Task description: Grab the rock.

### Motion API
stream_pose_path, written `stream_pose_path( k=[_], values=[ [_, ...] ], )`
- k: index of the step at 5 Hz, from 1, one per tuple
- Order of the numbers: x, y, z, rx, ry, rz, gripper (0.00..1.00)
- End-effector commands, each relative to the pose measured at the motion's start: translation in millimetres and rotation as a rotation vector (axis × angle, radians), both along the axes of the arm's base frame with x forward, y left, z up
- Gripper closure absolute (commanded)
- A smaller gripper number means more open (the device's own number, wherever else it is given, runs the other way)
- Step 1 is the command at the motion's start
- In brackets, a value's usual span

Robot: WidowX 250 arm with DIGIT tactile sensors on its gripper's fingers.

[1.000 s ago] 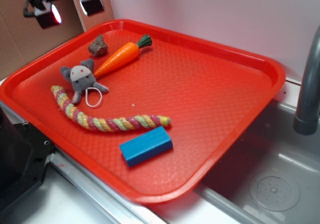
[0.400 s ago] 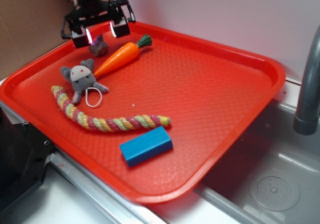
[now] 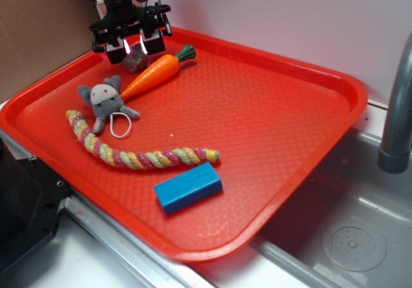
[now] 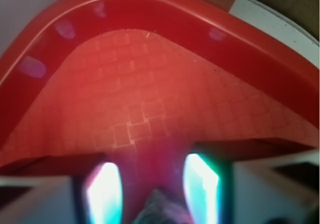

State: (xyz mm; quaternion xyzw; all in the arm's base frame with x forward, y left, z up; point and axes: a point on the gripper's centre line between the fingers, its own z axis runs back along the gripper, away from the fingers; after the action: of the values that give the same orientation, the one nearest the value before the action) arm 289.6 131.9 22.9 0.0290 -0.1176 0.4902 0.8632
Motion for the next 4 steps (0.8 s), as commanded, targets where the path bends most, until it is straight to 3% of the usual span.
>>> stream_pose_path(
  k=[1, 3, 4],
  values=[
    [-11.6, 3.8, 30.6, 0.054, -0.085, 0.028, 1.0],
    [-16.1, -1.3, 60.7, 0.067, -0.131, -0.028, 1.0],
    [-16.6, -22.1, 90.5, 0.008, -0.046, -0.264, 1.0]
  ],
)
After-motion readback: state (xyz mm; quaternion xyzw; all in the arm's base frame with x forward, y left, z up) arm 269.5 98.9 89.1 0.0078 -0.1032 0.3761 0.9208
